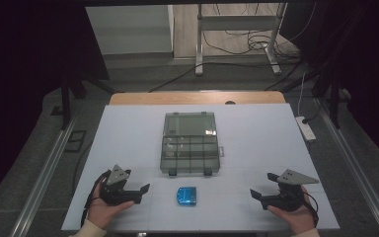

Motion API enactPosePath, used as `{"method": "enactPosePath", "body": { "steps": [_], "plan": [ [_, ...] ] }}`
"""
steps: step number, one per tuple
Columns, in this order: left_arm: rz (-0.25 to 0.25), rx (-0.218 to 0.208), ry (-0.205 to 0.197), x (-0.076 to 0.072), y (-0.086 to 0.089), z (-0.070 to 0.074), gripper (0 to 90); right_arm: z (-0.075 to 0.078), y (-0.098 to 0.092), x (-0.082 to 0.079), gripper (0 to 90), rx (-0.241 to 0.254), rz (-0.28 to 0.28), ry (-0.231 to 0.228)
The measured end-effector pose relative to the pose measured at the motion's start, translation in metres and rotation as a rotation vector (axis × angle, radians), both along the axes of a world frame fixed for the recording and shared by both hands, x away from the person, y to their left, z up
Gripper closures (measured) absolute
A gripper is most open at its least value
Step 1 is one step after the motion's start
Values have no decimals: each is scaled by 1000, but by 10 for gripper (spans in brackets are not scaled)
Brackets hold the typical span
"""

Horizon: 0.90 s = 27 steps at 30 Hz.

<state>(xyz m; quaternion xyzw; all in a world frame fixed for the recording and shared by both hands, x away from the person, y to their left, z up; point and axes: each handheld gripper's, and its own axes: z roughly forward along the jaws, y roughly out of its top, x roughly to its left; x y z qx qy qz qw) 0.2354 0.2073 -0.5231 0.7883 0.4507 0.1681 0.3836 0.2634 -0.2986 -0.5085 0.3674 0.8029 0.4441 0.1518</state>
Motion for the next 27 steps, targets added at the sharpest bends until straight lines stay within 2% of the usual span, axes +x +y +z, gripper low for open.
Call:
{"method": "enactPosePath", "body": {
  "steps": [11,27],
  "plan": [
    [10,0,3,3,1,1,127,-3,-1,6,90,6,4,14],
    [-1,5,-16,-2,0,3,131,0,-1,2,95,-8,-6,3]
  ]
}}
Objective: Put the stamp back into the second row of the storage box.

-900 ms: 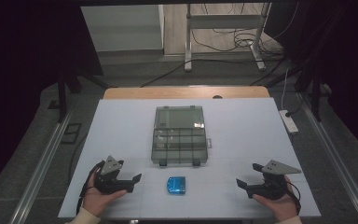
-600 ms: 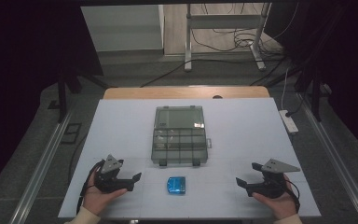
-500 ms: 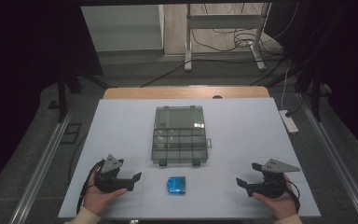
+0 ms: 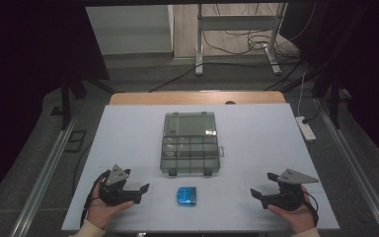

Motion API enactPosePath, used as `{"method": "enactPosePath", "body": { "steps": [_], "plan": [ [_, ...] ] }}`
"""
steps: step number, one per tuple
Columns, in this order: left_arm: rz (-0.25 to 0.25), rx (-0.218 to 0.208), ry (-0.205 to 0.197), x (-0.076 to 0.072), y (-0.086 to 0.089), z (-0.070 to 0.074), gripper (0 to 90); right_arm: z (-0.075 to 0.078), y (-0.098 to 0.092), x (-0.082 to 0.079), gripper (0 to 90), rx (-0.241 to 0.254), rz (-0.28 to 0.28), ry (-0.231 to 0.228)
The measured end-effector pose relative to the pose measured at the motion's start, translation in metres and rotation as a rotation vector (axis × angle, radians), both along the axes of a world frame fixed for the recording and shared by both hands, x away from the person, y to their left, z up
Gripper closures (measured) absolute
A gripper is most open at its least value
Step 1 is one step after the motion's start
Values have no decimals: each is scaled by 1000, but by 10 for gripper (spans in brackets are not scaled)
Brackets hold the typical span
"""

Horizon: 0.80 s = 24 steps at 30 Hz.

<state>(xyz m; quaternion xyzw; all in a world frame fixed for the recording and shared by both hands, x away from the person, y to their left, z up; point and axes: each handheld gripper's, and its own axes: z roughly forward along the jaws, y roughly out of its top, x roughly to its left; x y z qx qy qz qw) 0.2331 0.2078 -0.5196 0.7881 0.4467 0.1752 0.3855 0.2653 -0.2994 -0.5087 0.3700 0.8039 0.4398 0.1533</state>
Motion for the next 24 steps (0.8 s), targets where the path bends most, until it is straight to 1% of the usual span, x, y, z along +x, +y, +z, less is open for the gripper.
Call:
{"method": "enactPosePath", "body": {
  "steps": [1,7,10,14,19,24],
  "plan": [
    [0,2,0,0,0,0,131,0,0,0,95,6,0,1],
    [-9,6,1,-2,-1,2,132,-1,1,1,96,3,1,6],
    [-17,10,-4,-3,-2,7,132,-1,1,1,96,3,2,7],
    [-41,21,-10,-1,-5,16,131,-1,0,1,97,1,-3,11],
    [-58,9,-21,3,-8,27,136,-1,0,1,97,1,1,8],
    [-70,5,-23,4,-11,32,137,-2,0,2,97,2,1,17]
  ]
}}
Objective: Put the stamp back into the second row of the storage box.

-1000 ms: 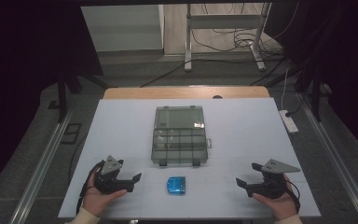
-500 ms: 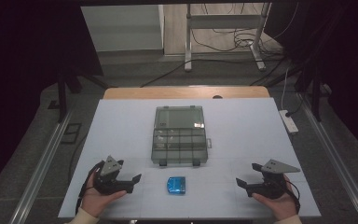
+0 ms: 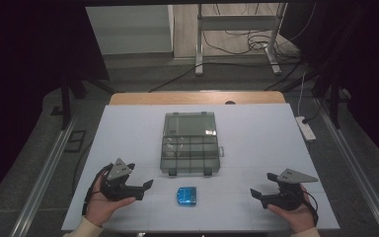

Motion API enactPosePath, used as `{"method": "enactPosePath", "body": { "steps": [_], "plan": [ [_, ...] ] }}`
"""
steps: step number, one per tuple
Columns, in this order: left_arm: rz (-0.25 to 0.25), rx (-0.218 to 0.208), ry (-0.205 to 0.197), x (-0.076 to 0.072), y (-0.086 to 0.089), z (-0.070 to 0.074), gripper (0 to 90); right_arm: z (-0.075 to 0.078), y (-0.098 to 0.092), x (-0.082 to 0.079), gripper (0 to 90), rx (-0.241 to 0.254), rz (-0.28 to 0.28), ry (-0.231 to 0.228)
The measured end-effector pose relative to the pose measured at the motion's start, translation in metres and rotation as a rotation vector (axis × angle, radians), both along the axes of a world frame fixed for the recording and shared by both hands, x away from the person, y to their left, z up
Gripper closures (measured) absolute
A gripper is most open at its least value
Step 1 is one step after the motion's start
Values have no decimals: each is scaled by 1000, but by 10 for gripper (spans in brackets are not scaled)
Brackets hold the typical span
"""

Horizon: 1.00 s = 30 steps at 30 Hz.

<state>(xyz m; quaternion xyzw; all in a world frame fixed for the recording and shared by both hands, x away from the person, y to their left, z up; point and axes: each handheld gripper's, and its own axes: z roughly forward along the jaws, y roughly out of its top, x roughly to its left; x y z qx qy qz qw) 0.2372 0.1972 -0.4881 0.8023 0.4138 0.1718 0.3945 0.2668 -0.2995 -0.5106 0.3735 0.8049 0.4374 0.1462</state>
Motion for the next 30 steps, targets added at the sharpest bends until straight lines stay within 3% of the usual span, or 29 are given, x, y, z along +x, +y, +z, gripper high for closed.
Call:
{"method": "enactPosePath", "body": {
  "steps": [13,23,30],
  "plan": [
    [-67,-18,27,7,-16,11,138,0,1,0,100,-3,-1,-2],
    [-138,12,46,12,-32,14,142,-1,0,0,101,-5,-3,2],
    [-143,13,46,15,-36,15,145,-1,2,1,100,-20,4,9]
  ]
}}
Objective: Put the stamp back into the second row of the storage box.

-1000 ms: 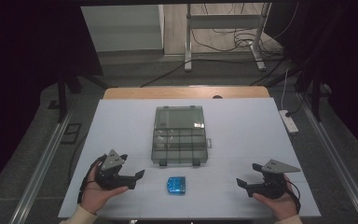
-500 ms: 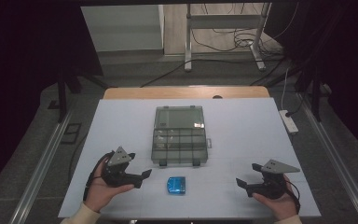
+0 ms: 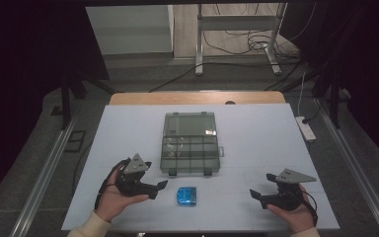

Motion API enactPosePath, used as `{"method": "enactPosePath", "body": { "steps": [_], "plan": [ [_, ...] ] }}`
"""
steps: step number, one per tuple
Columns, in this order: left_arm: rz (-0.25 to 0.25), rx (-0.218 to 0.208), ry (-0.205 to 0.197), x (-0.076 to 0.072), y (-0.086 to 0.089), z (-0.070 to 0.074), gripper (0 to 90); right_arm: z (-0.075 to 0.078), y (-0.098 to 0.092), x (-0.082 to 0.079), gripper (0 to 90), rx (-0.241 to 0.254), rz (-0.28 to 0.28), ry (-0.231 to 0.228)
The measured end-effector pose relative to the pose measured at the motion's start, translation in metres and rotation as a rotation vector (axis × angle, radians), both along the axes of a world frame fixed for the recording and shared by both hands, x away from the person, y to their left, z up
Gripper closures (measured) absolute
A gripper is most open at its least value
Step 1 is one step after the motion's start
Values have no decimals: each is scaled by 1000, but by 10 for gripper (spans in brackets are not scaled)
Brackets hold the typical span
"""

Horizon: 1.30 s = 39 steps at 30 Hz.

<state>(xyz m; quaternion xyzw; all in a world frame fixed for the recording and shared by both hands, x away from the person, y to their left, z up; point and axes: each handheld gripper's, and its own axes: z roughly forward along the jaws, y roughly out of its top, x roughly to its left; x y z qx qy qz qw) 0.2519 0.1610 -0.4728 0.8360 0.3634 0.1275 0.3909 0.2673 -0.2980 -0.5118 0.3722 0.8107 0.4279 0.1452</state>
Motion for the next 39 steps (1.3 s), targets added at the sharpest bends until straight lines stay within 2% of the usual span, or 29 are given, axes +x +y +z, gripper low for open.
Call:
{"method": "enactPosePath", "body": {
  "steps": [12,22,39],
  "plan": [
    [-48,4,10,7,-15,1,146,0,-1,0,99,5,-1,1],
    [-138,22,22,12,-33,2,145,0,-1,0,98,4,-5,2],
    [-241,63,48,20,-62,-1,143,0,-1,0,98,2,-3,2]
  ]
}}
